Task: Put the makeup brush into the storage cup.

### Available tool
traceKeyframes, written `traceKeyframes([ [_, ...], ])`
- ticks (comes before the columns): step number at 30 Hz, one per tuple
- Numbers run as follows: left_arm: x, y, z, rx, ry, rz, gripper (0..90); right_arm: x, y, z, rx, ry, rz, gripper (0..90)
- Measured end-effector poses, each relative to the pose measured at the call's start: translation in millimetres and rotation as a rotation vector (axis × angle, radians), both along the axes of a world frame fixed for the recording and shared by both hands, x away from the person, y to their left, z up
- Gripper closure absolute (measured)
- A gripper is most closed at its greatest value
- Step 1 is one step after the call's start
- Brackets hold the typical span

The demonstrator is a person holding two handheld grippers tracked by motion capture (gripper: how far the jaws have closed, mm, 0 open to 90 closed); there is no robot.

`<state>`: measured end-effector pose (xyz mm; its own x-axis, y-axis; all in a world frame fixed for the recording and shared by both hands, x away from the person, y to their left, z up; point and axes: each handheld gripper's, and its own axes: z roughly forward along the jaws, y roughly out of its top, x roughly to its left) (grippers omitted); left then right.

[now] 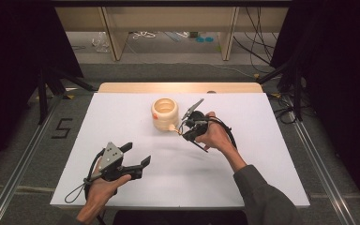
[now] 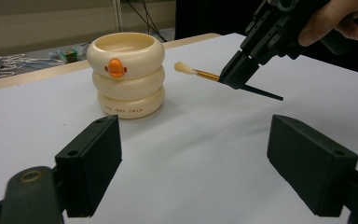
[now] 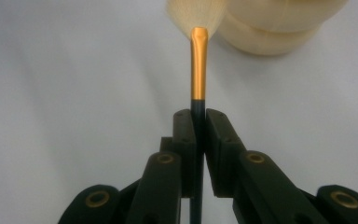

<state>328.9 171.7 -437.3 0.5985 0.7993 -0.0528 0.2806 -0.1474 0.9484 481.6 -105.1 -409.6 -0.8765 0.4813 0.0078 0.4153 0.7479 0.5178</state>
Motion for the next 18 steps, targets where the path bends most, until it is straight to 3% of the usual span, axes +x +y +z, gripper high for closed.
traceKeyframes([
  [12,0.3,-0.2,-0.4,0.001,-0.002,-0.002,17.3,-0.8,2.9,14.9,0.134,-0.045,0.021,83.6],
  [18,-0.4,-0.8,-0.4,-0.01,0.01,-0.004,17.3,-1.4,6.5,20.8,0.172,-0.062,0.031,83.6],
])
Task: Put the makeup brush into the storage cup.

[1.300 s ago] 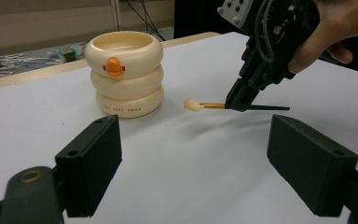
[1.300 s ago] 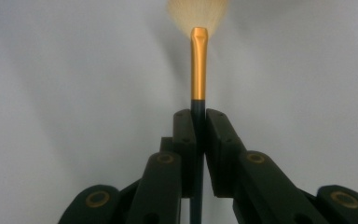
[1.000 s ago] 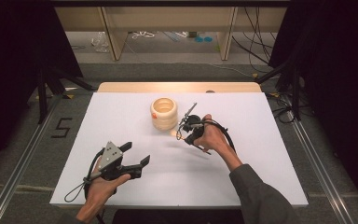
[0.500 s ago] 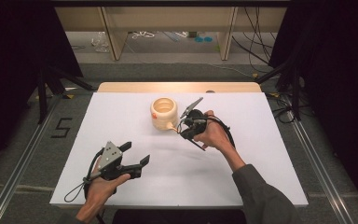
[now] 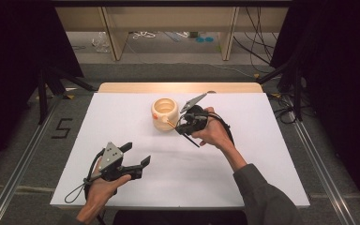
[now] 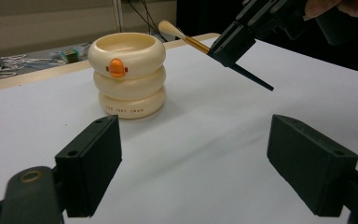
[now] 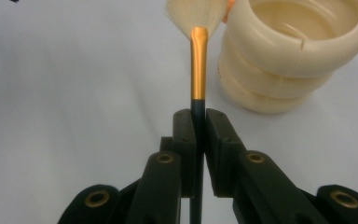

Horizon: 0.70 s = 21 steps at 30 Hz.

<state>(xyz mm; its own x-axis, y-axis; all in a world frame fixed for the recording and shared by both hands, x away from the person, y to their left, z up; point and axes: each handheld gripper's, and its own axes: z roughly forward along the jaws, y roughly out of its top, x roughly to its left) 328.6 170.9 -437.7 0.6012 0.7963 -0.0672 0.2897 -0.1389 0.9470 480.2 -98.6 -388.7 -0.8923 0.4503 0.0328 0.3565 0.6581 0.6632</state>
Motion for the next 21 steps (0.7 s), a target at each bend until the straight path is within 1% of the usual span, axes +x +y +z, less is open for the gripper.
traceKeyframes([
  [3,-0.1,-0.6,-0.6,-0.002,0.0,0.001,17.3,1.0,0.5,2.9,0.017,-0.002,0.006,83.6],
  [5,0.5,0.5,-0.2,0.009,-0.009,0.005,17.3,1.4,0.9,4.7,0.037,-0.013,-0.002,83.6],
  [9,0.6,1.0,0.2,0.006,-0.011,0.008,17.3,2.8,0.9,7.8,0.053,-0.019,-0.008,83.5],
  [11,0.6,0.3,-0.1,0.001,-0.007,0.009,17.3,3.7,0.4,9.5,0.074,-0.022,-0.011,83.6],
  [12,0.6,0.3,0.0,0.005,-0.008,0.007,17.3,3.8,0.5,10.2,0.082,-0.016,-0.017,83.6],
  [13,0.5,0.1,0.0,0.005,-0.009,0.006,17.3,5.4,0.1,10.5,0.094,-0.032,-0.007,83.6],
  [14,0.4,0.3,0.2,0.007,-0.013,0.003,17.3,5.2,0.8,11.1,0.106,-0.033,-0.02,83.6],
  [16,0.4,0.6,0.4,0.005,-0.014,0.004,17.3,6.1,0.9,13.0,0.102,-0.032,-0.011,83.5],
  [17,0.6,0.9,0.4,0.002,-0.017,0.001,17.3,6.0,1.9,13.4,0.1,-0.034,-0.022,83.6],
  [18,0.3,0.8,0.5,-0.002,-0.015,0.005,17.3,6.5,2.3,13.8,0.101,-0.043,-0.014,83.5],
  [19,0.3,0.9,0.5,-0.001,-0.016,0.004,17.3,6.5,2.6,15.3,0.105,-0.034,-0.013,83.6],
  [21,0.7,0.9,0.3,0.002,-0.018,0.0,17.3,7.6,3.5,16.5,0.114,-0.046,-0.011,83.6],
])
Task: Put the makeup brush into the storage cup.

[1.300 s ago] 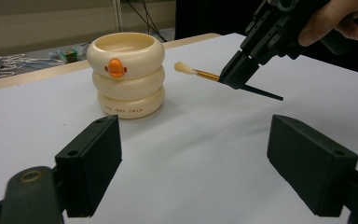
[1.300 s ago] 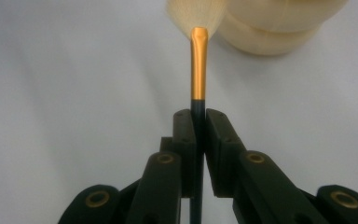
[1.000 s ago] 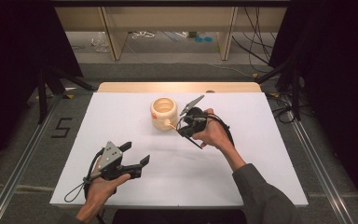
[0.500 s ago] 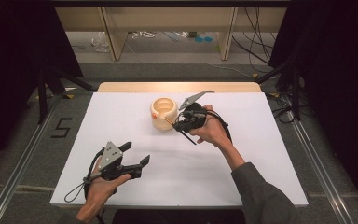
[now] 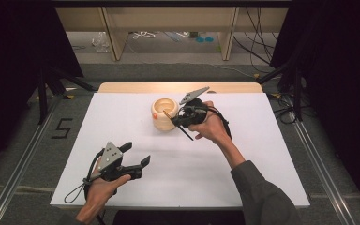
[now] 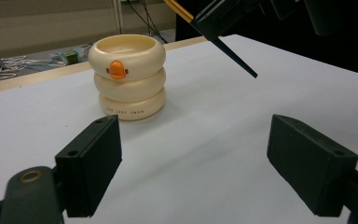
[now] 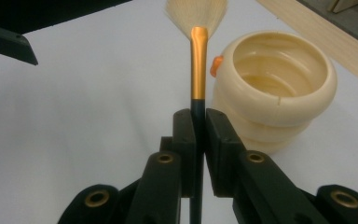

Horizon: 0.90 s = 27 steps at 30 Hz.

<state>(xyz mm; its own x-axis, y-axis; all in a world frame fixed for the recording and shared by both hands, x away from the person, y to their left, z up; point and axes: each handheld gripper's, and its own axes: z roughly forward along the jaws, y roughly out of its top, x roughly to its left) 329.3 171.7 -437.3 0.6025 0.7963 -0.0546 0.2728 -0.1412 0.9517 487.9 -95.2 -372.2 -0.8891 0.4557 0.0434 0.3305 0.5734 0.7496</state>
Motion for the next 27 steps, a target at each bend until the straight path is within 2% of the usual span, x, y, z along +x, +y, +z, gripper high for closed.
traceKeyframes([
  [9,0.4,0.1,-0.4,0.002,0.002,0.003,17.3,9.2,-0.4,4.0,0.072,-0.002,-0.02,83.6],
  [14,0.5,-0.5,-1.1,-0.013,0.009,0.006,17.3,14.7,-1.9,6.5,0.14,-0.011,-0.051,83.6],
  [15,0.4,-0.4,-1.0,-0.012,0.011,0.008,17.3,15.7,-2.7,8.0,0.136,-0.008,-0.052,83.6],
  [19,0.2,-0.3,-0.9,-0.01,0.01,0.008,17.3,19.4,-2.0,9.4,0.169,-0.023,-0.064,83.6],
  [23,0.2,0.0,-0.8,-0.009,0.009,0.007,17.3,21.0,-0.5,11.3,0.191,-0.018,-0.077,83.6],
  [27,0.3,-0.4,-1.0,-0.011,0.01,0.007,17.3,24.6,-0.1,14.5,0.208,-0.044,-0.082,83.6],
])
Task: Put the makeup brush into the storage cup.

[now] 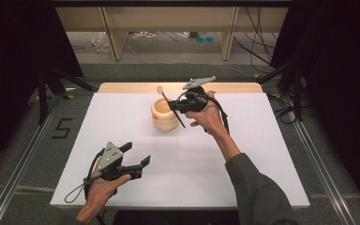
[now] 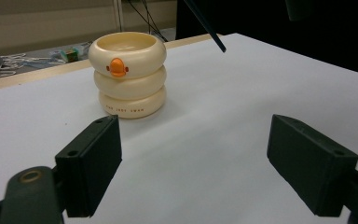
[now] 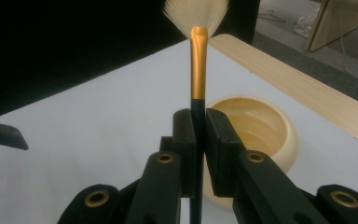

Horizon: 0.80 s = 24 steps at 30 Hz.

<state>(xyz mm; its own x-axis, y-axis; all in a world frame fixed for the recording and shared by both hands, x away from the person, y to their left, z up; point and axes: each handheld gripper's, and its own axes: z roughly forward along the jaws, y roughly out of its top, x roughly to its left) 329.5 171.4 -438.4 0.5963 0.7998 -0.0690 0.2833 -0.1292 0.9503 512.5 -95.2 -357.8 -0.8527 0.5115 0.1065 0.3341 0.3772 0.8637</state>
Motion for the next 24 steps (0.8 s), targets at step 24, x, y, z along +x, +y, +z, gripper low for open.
traceKeyframes([
  [24,0.1,1.1,0.4,0.004,-0.003,0.0,17.3,15.1,8.1,12.8,0.087,-0.017,-0.032,83.5],
])
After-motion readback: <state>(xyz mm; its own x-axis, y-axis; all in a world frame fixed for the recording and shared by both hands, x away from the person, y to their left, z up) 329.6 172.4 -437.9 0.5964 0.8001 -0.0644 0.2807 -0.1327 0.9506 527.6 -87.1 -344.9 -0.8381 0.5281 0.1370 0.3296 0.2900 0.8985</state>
